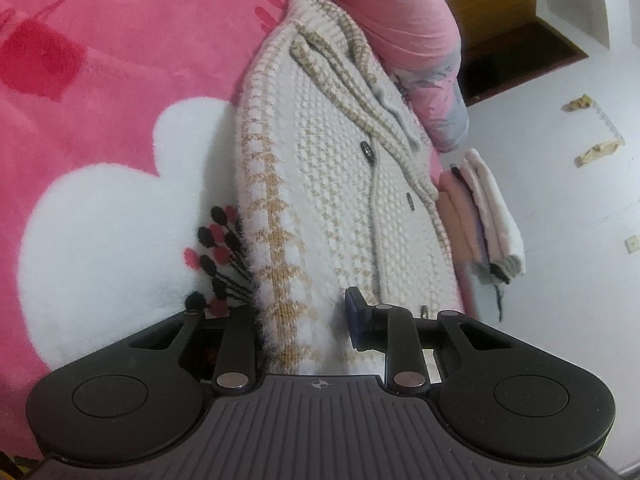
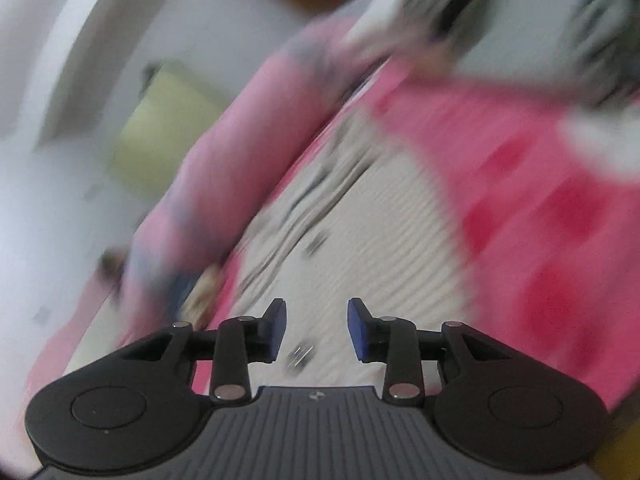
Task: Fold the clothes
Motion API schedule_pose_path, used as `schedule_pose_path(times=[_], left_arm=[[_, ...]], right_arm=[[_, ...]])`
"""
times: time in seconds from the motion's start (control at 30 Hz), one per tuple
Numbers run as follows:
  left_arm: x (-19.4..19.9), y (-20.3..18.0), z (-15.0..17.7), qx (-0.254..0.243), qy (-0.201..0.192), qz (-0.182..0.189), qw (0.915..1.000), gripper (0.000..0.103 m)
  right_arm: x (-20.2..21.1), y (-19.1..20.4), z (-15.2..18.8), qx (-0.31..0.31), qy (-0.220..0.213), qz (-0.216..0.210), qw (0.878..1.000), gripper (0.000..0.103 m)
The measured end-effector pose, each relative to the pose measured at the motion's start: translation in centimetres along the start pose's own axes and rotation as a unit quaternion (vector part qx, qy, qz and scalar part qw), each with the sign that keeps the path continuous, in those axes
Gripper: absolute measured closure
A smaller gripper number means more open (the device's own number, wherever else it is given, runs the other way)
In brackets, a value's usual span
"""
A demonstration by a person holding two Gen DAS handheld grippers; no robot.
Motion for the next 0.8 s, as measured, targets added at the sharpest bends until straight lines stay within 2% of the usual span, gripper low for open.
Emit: schedule_pose_path(times=[0.1,0.2,0.3,0.63,0.8], left_arm=[[0.0,-0.3,0.1,-0.009,-0.003,-0.01,0.9999,0.077],[0.0,-0.6,0.1,-0.019,-0.007,-0.018,0.9996,0.077],[0.0,-0.8,0.2,-0.025,-0.008,-0.024,0.9994,0.077],[0.0,-1.0,0.6,-0.04,-0.006,-0.027,0.9988,0.077],[0.0,-0.9,0.8,-0.035,-0.005,-0.023,0.9991,0.077]], right_arm=[[-0.8,-2.2,-0.8,-0.038,0.015,0.034,0.999,0.064],[-2.1,-3.8,0.0,-0.062,0.049,0.052,0.995,0.064],[-2.3,-4.5,1.2,-0.086,0.059,0.043,0.994,0.064],[-1.7,-4.8,3.6,-0.135,0.102,-0.044,0.985,0.065],[-3.1,-4.1,4.3,-0.139,0.11,-0.046,0.983,0.067]])
Point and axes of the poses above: each gripper's, at about its wrist camera, not at the fingertips, and x roughly against the way its jaws point, y to its left, z to its underside, the point moved 5 cm from there along -x, roughly the way its jaws point, and after that the axes turned 1 degree about z, right-handed, at the moved point
